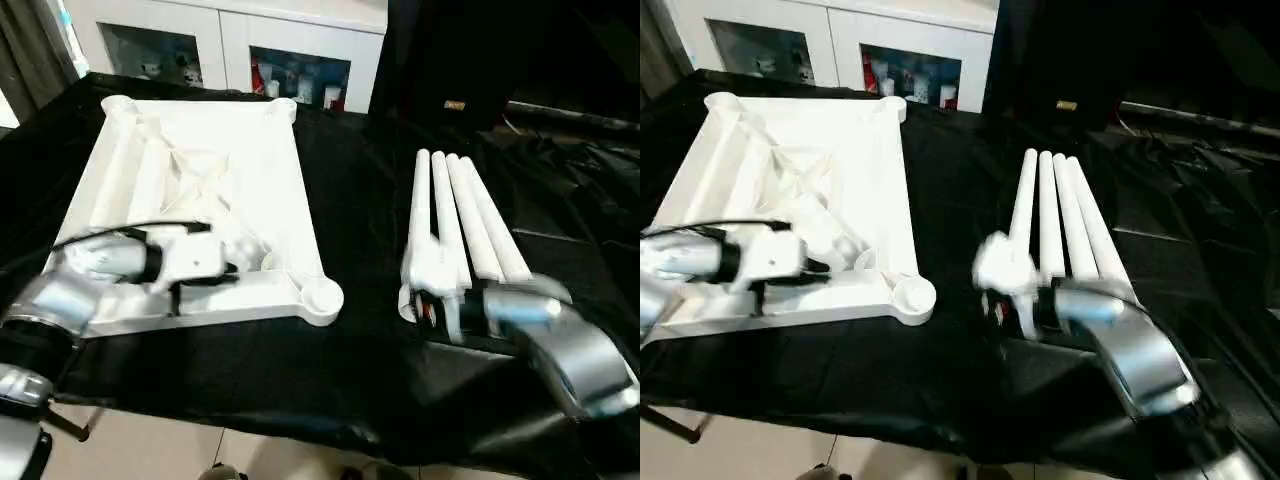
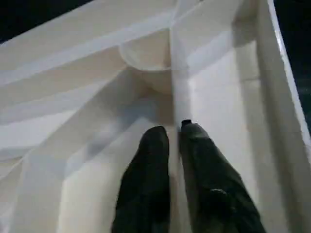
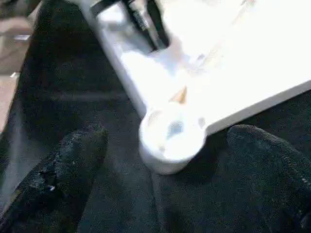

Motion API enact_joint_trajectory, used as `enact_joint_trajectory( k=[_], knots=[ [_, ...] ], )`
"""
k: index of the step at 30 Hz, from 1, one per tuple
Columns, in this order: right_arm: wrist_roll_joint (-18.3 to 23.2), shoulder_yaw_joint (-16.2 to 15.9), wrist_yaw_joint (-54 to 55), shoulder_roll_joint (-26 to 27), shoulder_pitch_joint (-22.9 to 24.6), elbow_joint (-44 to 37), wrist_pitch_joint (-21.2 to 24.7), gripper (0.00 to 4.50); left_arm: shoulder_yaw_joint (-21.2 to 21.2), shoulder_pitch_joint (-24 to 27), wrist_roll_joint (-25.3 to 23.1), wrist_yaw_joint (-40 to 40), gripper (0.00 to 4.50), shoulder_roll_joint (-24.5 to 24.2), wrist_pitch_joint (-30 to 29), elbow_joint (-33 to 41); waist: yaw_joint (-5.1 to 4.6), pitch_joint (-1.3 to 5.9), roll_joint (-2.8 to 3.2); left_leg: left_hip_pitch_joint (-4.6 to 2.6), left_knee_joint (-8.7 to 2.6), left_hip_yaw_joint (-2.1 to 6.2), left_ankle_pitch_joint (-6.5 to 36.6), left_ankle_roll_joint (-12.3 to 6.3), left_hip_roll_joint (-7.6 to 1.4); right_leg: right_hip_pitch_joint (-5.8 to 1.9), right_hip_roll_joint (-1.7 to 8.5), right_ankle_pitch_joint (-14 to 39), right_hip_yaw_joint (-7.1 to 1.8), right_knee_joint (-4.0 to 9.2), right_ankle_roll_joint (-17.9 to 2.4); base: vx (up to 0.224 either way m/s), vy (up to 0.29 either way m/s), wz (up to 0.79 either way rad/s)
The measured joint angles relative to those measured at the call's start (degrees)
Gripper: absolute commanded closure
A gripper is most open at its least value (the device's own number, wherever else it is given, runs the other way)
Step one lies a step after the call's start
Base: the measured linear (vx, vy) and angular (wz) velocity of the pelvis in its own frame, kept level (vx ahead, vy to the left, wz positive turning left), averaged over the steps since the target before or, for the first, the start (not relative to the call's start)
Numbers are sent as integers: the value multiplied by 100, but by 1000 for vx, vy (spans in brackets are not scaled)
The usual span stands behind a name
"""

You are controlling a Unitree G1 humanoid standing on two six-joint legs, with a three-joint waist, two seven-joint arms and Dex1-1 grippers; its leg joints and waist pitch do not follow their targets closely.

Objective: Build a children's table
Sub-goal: Move table base, then pick table leg

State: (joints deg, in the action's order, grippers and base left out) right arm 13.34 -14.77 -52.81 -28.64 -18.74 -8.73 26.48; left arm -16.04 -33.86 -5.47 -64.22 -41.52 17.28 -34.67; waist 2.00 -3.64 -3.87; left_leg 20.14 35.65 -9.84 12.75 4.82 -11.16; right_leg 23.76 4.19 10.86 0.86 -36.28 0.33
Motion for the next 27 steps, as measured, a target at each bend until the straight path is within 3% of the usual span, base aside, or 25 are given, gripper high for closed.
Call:
enact_joint_trajectory(
  k=[6,9,11,14,18,22,27],
  knots=[
    [-25,146,717,375,-191,0,597,0,849,-64,797,303,314,113,-682,459,44,-1,-28,-1,0,1,-14,24,1,3,3,-1,0,-19,-1,0,0,0],
    [-244,242,1403,723,-542,187,1373,0,1348,-85,1305,843,278,501,-1107,811,29,1,-32,-1,0,2,-25,42,3,5,4,-1,-1,-30,-2,0,0,0],
    [-269,525,2004,1197,-819,419,2041,0,1631,-67,1534,1439,264,865,-1682,1172,8,4,-36,-2,0,2,-33,55,3,11,2,-1,0,-43,-2,0,0,0],
    [-341,711,2587,1451,-952,594,2635,0,1654,95,1725,1730,251,1113,-2284,1710,8,4,-39,1,-6,3,-41,67,2,17,-2,1,2,-43,-1,0,0,0],
    [-518,1032,3300,1754,-1103,897,3064,0,1491,416,1917,1701,222,1280,-2653,2262,-6,-1,-46,13,-7,0,-53,85,1,27,-8,2,2,-40,-1,0,0,0],
    [-704,1672,4077,2068,-1504,1264,3495,0,1360,492,2170,1393,222,1074,-3265,2816,-21,-1,-54,13,-8,-1,-55,88,-9,33,-25,2,-2,-42,0,0,0,0],
    [-723,2140,4492,2110,-1887,1596,3989,0,1319,744,2689,1009,222,787,-4216,3656,-22,5,-62,10,-8,-4,-56,92,-41,31,-63,4,-6,-39,-3,0,0,0]
  ],
)
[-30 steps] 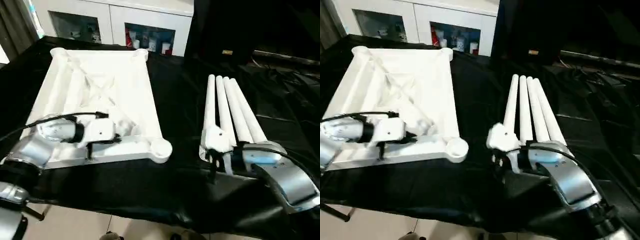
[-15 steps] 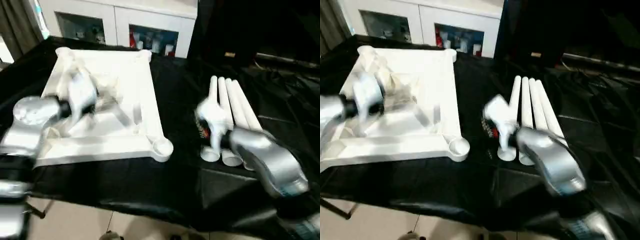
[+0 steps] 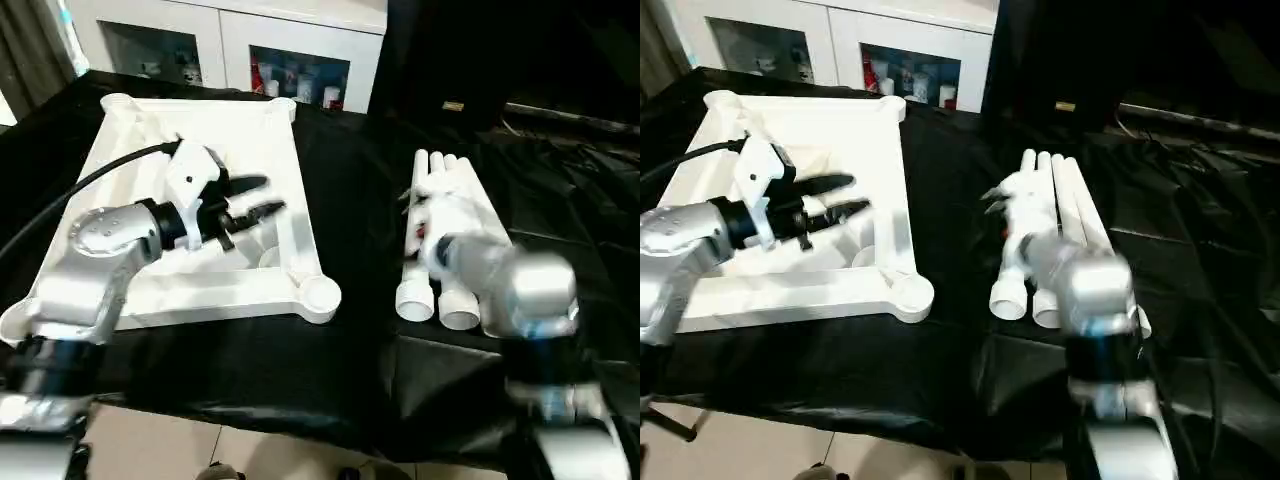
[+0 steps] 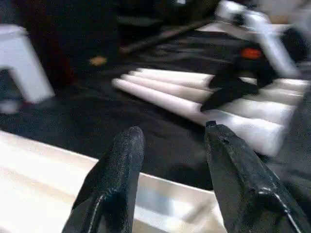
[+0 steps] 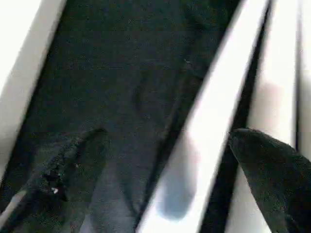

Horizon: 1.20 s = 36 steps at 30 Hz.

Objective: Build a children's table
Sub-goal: Pick table leg

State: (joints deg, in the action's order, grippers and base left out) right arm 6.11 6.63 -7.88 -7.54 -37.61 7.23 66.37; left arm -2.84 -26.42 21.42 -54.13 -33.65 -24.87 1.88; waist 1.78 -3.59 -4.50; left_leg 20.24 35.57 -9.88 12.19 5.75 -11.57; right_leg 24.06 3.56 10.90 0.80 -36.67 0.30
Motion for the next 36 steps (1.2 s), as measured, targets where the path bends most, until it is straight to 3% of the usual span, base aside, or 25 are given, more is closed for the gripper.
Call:
enact_joint_trajectory(
  k=[11,19,34,36],
  knots=[
    [1,189,269,171,-284,937,226,0,-154,212,184,-126,222,-164,-661,678,-11,-9,-37,-14,-14,-5,-35,61,-28,5,-26,-2,6,-22,-22,0,0,0],
    [222,435,189,245,-573,1586,323,0,-151,335,295,-138,222,-319,-926,858,4,1,-60,-14,-14,-4,-37,64,-27,6,-27,-2,7,-25,-22,0,0,0],
    [321,543,122,251,-727,2430,273,119,-404,455,68,20,217,-169,-728,980,5,0,-58,-18,-14,-3,-39,69,-28,1,-27,-4,7,-28,-25,0,0,0],
    [333,563,129,248,-757,2524,210,133,-430,455,37,87,201,-136,-711,979,5,1,-59,-21,-14,-2,-39,68,-28,-1,-27,-5,7,-29,-28,0,0,0]
  ],
)
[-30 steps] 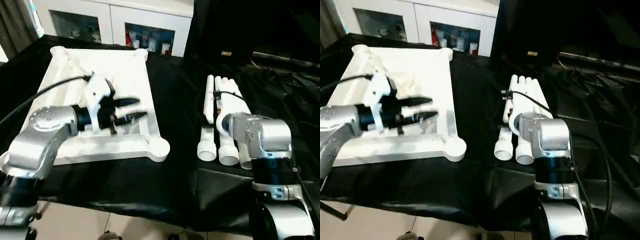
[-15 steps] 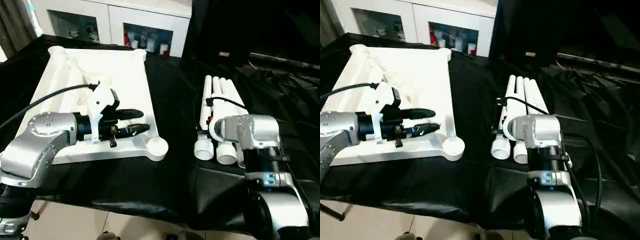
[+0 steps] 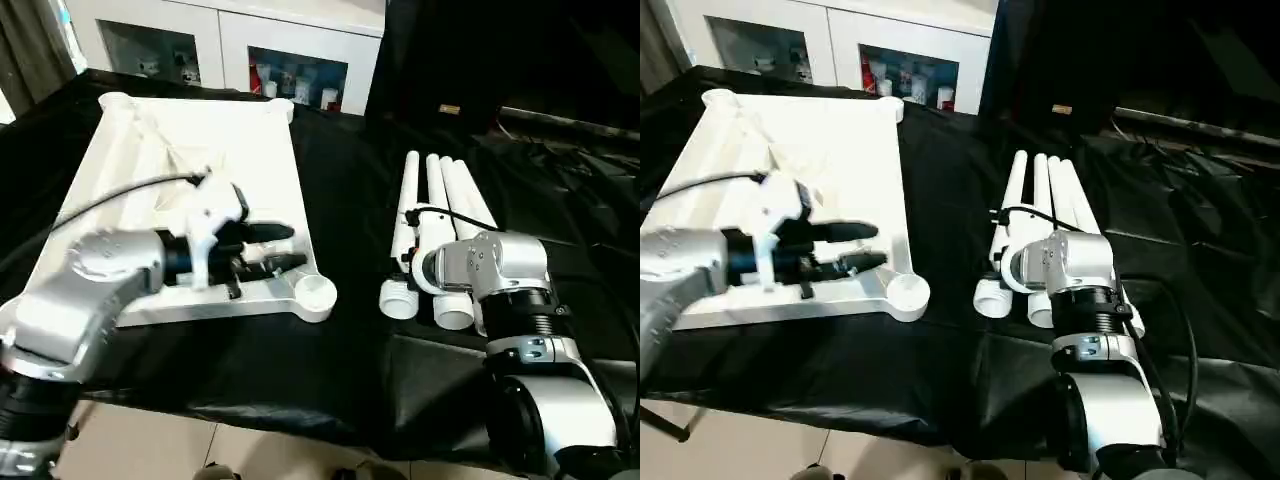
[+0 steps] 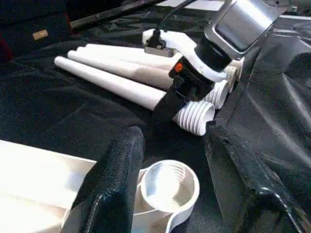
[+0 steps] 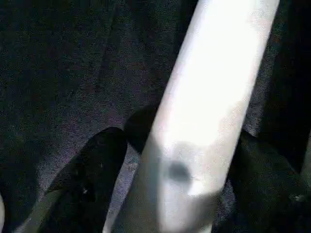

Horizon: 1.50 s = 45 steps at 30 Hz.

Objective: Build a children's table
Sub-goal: Pick table leg

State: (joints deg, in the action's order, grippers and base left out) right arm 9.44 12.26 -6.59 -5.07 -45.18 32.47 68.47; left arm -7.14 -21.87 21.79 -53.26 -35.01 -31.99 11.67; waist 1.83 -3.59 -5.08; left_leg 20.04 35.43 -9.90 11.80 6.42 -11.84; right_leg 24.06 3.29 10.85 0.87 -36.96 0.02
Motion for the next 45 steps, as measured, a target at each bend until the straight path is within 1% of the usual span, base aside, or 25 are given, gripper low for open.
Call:
enact_joint_trajectory(
  k=[1,2,4,6,7,9,12,13,14,16,19,22,23,24,25,26,28,31,33,36,41,43,45],
  knots=[
    [9,51,9,0,-8,62,-51,147,0,0,-24,66,184,33,-1,-10,-1,0,0,-1,0,0,0,0,0,-4,0,0,0,-1,0,0,0,0],
    [15,91,15,0,-9,98,-86,147,0,0,-28,116,184,56,-1,-21,-1,0,-1,-2,0,1,1,-2,0,-6,0,-1,0,-1,-2,0,0,0],
    [23,161,42,2,-18,180,-172,167,1,0,-57,201,178,120,0,-35,-2,2,-2,-2,0,2,4,-7,0,-6,0,-4,1,-2,-7,0,0,0],
    [60,258,86,14,-44,268,-233,185,1,15,-140,308,149,220,113,-74,-2,4,-5,-2,0,3,4,-7,0,-8,-1,-5,2,-2,-7,0,0,0],
    [94,300,109,19,-59,320,-275,192,-1,32,-162,336,143,235,152,-81,-3,5,-6,-2,0,5,4,-7,-1,-7,-2,-5,3,-3,-7,0,0,0],
    [128,347,126,20,-61,390,-358,208,-13,49,-180,324,139,229,171,-134,-7,5,-7,-1,0,6,4,-7,-1,-9,-4,-4,3,-4,-4,0,0,0],
    [149,415,145,16,-62,452,-425,232,-14,48,-191,293,106,241,241,-199,-8,7,-9,-4,0,9,4,-6,-2,-7,-6,-1,5,-5,1,0,0,0],
    [160,425,140,14,-67,477,-450,240,-14,43,-195,302,101,255,261,-205,-6,8,-8,-4,0,9,4,-7,-2,-8,-5,-2,5,-5,1,0,0,0],
    [165,426,131,7,-67,496,-496,240,-14,29,-195,317,101,287,275,-237,-5,10,-8,-3,0,10,4,-6,-2,-9,-6,-2,5,-5,0,0,0,0],
    [217,492,114,15,-68,562,-616,249,-9,-63,-195,389,72,428,313,-408,-5,11,-8,-4,0,10,3,-6,-2,-8,-6,-6,5,-4,-3,0,0,0],
    [267,536,102,30,-67,616,-722,253,-1,-160,-195,494,52,537,314,-601,-16,11,-6,-2,0,11,3,-6,-2,-8,-7,-12,5,-5,-7,0,0,0],
    [363,564,-33,112,9,603,-1147,254,218,-575,-172,901,19,908,122,-1154,-6,10,-4,-2,0,15,1,-2,-2,5,-8,-24,7,-4,-8,0,0,0],
    [386,526,-161,131,84,547,-1332,254,300,-700,-156,1045,14,1029,76,-1304,-3,10,-4,1,0,16,1,-2,-2,3,-8,-25,8,-4,-9,0,0,0],
    [389,416,-366,150,241,381,-1580,254,405,-845,-90,1187,7,1173,-38,-1460,-1,10,-4,1,-1,17,1,-3,-2,3,-8,-26,9,0,-9,0,0,0],
    [429,324,-694,210,471,131,-1978,254,558,-1011,19,1360,3,1338,-183,-1640,11,9,-2,7,0,18,1,-3,-3,7,-7,-26,11,1,-10,0,0,0],
    [544,300,-961,252,592,-51,-2066,254,702,-1152,138,1488,3,1491,-301,-1806,10,4,5,11,0,17,0,-4,-2,8,-7,-37,10,2,-28,0,0,0],
    [891,306,-1447,388,709,-382,-2090,259,968,-1410,396,1740,0,1810,-456,-2023,12,2,7,23,0,17,0,-7,-3,18,-7,-41,10,5,-35,0,0,0],
    [1398,301,-2086,396,762,-997,-1954,260,1111,-1694,686,1992,0,2142,-726,-2263,22,2,8,41,-1,16,-7,-19,-4,30,-8,-38,12,19,-35,0,0,0],
    [1605,268,-2436,341,863,-1412,-1922,260,1170,-1803,784,2110,0,2263,-819,-2395,38,2,8,45,-3,15,-8,-35,-4,28,-9,-37,13,33,-36,0,0,0],
    [1946,111,-2953,186,1193,-1991,-1894,260,1379,-2052,894,2218,0,2479,-970,-2666,83,2,8,58,-3,13,1,-57,-4,25,-8,-38,15,61,-36,0,0,0],
    [2173,-28,-3317,138,1382,-2340,-1870,260,1494,-2310,1031,2318,0,2677,-1068,-2823,115,2,8,59,-3,9,8,-68,-4,21,-6,-43,15,78,-37,0,0,0],
    [2222,-85,-3398,64,1431,-2495,-1845,260,1610,-2324,1301,2340,0,2799,-1204,-2808,138,2,8,58,-4,9,8,-68,-4,19,-6,-43,15,78,-37,0,0,0],
    [2224,-99,-3429,45,1432,-2536,-1842,260,1621,-2324,1426,2340,0,2843,-1255,-2788,145,2,8,57,-4,9,8,-67,-4,18,-6,-43,15,78,-37,0,0,0]
  ],
)
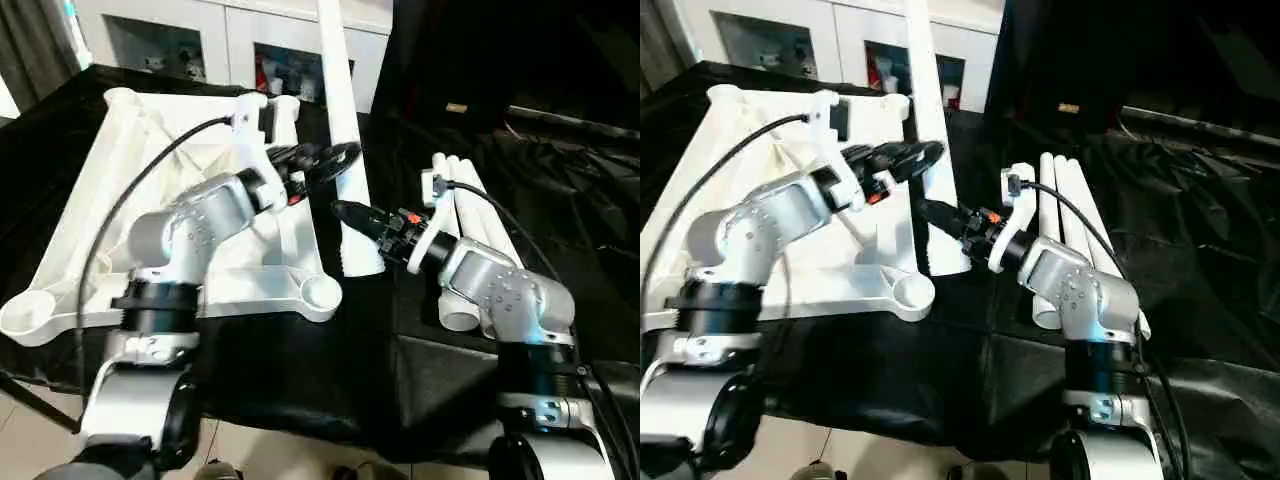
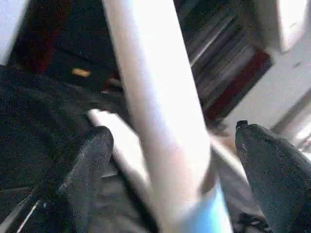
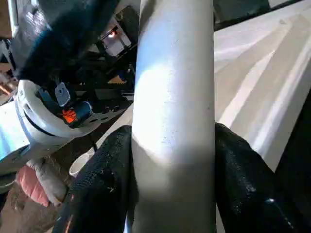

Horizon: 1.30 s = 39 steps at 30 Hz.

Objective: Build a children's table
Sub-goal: Pick table leg

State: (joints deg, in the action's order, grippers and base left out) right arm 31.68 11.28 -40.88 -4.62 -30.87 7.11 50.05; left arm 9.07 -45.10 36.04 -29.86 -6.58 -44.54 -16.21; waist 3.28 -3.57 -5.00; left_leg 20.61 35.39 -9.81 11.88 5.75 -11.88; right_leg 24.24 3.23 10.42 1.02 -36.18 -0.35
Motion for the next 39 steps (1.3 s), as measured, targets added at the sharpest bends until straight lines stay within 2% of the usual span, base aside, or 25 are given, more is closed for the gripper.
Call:
enact_joint_trajectory(
  k=[6,7,11,13,16,18,19,20,24,26,33,36,37,38,39],
  knots=[
    [29,-176,-38,-61,149,-110,-6,260,123,1,154,14,0,88,-251,148,-2,0,0,-5,0,0,0,0,0,-6,0,0,0,2,0,0,0,0],
    [32,-197,-39,-73,150,-157,-6,260,148,21,222,18,28,106,-291,201,-3,0,0,-5,-2,1,0,1,0,-6,0,0,0,2,0,0,0,0],
    [89,-267,-99,-117,148,-269,-9,260,195,108,334,18,42,97,-380,433,-1,0,-1,-5,-5,1,0,1,0,-7,0,1,0,4,1,0,0,0],
    [118,-304,-103,-140,149,-270,-8,260,210,190,378,18,74,100,-394,527,2,0,-1,-4,-5,1,0,0,0,-7,0,1,0,6,1,0,0,0],
    [206,-318,-154,-159,149,-296,-3,261,300,234,488,-23,80,112,-414,545,3,0,-1,-2,-5,1,0,0,0,-6,0,1,1,7,2,0,0,0],
    [249,-323,-208,-178,150,-365,10,261,357,270,592,-153,93,103,-424,598,3,0,-1,-2,-6,1,0,0,0,-6,0,1,1,8,2,0,0,0],
    [268,-334,-252,-200,151,-409,25,261,360,297,647,-238,121,84,-425,638,5,0,-1,-2,-6,0,0,0,0,-6,0,1,1,9,3,0,0,0],
    [308,-339,-317,-231,151,-448,52,261,360,315,698,-324,121,66,-427,660,5,0,-2,-2,-7,1,0,0,0,-6,0,2,1,10,3,0,0,0],
    [380,-421,-388,-267,174,-471,65,261,349,394,719,-514,159,20,-447,669,4,0,-2,-2,-8,0,0,0,0,-6,0,2,1,10,3,0,0,0],
    [436,-443,-419,-289,175,-478,86,261,348,405,742,-564,163,-18,-472,669,3,0,-1,-2,-8,1,0,0,0,-6,0,2,1,10,3,0,0,0],
    [487,-535,-502,-337,215,-595,111,261,159,414,752,-873,236,-195,-506,698,4,-1,1,-3,-11,1,0,1,0,-7,0,2,1,13,4,0,0,0],
    [491,-559,-502,-347,228,-598,100,261,137,414,752,-886,249,-193,-513,710,4,-8,13,-4,-12,1,0,1,0,-8,0,2,1,13,4,0,0,0],
    [488,-569,-491,-352,245,-616,83,226,132,414,752,-889,251,-186,-516,710,4,-14,21,-6,-12,2,0,1,0,-12,0,2,2,13,4,0,0,0],
    [487,-584,-470,-354,264,-637,56,226,128,414,752,-889,251,-187,-516,710,4,-19,28,-8,-12,2,0,1,0,-13,0,2,2,13,4,0,0,0],
    [471,-609,-447,-364,274,-643,33,205,112,414,739,-889,256,-192,-510,710,5,-22,33,-8,-12,2,-1,1,0,-13,0,2,2,13,4,0,0,0]
  ],
)
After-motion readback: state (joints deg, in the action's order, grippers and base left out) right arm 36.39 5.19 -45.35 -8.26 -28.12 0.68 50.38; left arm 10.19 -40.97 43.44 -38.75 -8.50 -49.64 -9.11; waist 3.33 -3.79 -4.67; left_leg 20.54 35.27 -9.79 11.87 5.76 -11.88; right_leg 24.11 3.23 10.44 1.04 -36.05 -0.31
